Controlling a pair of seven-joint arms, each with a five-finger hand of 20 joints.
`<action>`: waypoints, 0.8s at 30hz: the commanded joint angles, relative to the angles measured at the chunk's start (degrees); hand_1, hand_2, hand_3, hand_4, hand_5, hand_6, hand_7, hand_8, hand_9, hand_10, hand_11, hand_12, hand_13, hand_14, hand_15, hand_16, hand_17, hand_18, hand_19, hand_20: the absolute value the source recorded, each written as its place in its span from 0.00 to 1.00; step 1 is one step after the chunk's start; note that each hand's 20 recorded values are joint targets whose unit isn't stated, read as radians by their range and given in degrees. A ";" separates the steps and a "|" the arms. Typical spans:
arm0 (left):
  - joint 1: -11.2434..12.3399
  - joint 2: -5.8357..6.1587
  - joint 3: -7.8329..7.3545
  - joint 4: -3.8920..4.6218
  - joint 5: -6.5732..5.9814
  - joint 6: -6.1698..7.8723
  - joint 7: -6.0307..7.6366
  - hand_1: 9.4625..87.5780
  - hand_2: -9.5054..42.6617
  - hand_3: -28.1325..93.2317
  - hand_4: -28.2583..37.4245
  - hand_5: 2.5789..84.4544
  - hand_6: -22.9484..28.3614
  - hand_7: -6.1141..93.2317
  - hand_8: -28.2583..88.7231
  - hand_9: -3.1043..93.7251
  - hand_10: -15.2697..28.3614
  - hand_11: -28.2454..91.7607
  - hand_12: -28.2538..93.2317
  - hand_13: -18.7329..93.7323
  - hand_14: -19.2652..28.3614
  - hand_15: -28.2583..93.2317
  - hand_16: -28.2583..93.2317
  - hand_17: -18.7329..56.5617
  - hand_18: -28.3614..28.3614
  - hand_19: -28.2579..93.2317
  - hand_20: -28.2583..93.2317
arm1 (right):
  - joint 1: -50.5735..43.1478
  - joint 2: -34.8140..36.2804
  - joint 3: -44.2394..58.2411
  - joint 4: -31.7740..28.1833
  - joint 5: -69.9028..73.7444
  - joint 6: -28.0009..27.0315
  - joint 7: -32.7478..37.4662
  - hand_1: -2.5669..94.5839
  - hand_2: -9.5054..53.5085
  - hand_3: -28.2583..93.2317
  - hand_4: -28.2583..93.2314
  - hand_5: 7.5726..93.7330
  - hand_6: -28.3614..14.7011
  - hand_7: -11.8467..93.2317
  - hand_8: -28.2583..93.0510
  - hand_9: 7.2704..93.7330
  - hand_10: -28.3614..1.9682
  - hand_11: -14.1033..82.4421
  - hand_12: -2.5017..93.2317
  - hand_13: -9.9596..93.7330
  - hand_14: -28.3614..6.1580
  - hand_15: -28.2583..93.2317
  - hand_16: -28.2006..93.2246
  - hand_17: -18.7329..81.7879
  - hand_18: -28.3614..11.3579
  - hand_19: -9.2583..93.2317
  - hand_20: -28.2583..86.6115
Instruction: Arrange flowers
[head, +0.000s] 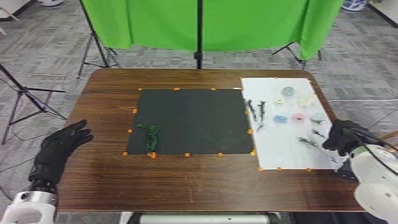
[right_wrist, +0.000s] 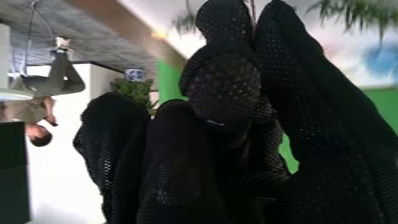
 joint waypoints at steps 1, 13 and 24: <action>1.00 -0.66 -0.16 -0.22 0.38 -1.06 -1.11 0.22 0.18 0.78 0.13 0.54 0.55 0.16 0.19 0.50 0.67 0.38 0.32 0.51 0.80 0.41 0.24 0.39 0.75 0.33 0.40 | 0.78 -0.62 4.68 -5.97 0.34 4.11 0.46 0.60 0.00 0.71 0.15 0.94 0.60 0.33 0.38 1.00 0.61 0.61 0.38 1.00 0.77 0.83 0.61 0.89 0.28 1.00 0.85; 1.07 -0.26 -1.20 -0.43 0.59 -2.04 -2.15 0.22 0.18 0.78 0.13 0.53 0.55 0.15 0.19 0.49 0.67 0.38 0.32 0.51 0.80 0.41 0.24 0.39 0.75 0.33 0.40 | 17.34 -8.81 -10.26 -12.26 3.19 6.51 -1.51 0.61 0.00 0.70 0.17 0.95 0.59 0.32 0.38 1.00 0.61 0.63 0.36 1.00 0.78 0.84 0.59 0.90 0.29 1.00 0.85; 1.25 -0.01 -1.48 -0.45 0.55 -2.40 -2.61 0.22 0.18 0.78 0.13 0.53 0.56 0.15 0.19 0.49 0.67 0.38 0.33 0.51 0.80 0.40 0.24 0.39 0.75 0.33 0.40 | 34.29 -22.29 -32.44 -6.84 0.66 3.11 -1.60 0.61 0.00 0.69 0.18 0.96 0.58 0.32 0.39 1.00 0.60 0.63 0.35 1.00 0.79 0.84 0.58 0.91 0.30 1.00 0.84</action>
